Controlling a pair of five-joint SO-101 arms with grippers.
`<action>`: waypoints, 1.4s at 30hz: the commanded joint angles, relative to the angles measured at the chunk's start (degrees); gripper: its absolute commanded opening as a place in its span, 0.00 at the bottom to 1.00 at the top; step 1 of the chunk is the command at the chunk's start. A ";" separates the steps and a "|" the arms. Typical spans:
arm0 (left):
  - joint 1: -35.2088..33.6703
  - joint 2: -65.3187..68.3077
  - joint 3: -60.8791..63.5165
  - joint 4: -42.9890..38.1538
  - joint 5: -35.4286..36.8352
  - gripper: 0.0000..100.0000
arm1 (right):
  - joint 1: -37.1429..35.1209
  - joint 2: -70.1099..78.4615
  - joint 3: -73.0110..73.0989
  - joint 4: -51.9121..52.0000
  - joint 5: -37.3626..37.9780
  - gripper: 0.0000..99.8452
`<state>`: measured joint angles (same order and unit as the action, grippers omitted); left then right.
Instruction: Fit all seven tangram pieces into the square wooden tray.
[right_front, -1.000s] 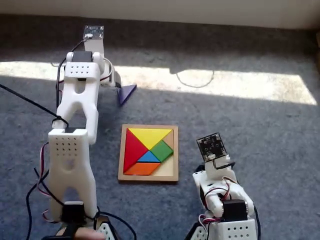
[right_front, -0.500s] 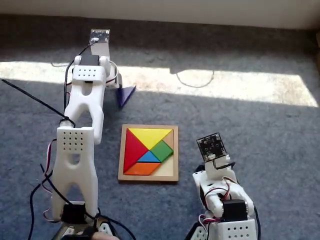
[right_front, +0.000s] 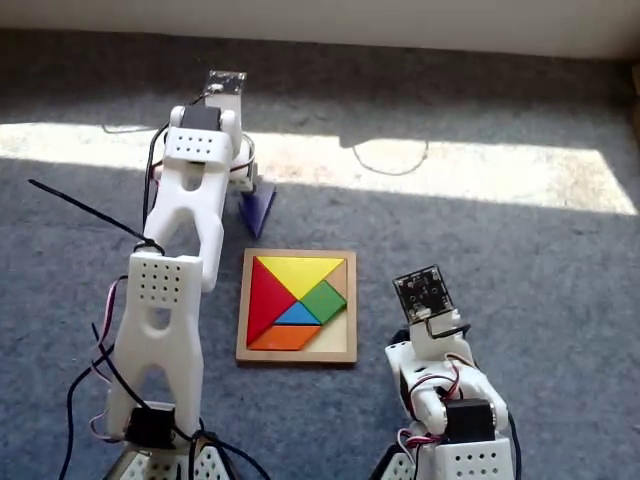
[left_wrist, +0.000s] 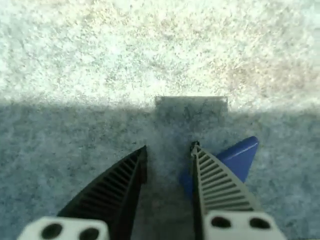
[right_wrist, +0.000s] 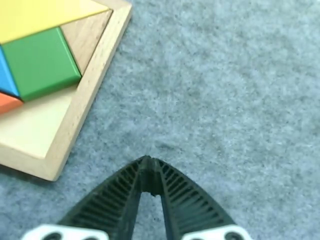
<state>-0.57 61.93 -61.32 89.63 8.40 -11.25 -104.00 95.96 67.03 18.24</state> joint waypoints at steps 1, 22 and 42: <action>2.15 -1.19 -7.08 8.79 -0.18 0.15 | 0.84 0.57 5.93 0.13 -0.09 0.01; 6.81 -1.19 -2.07 11.08 0.18 0.10 | 0.84 0.57 5.93 0.13 -0.09 0.01; 0.13 -4.79 -1.71 11.16 2.73 0.10 | 0.84 0.57 5.93 0.13 -0.09 0.01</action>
<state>3.30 61.58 -63.16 100.00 10.42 -11.25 -104.00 95.96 67.03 18.24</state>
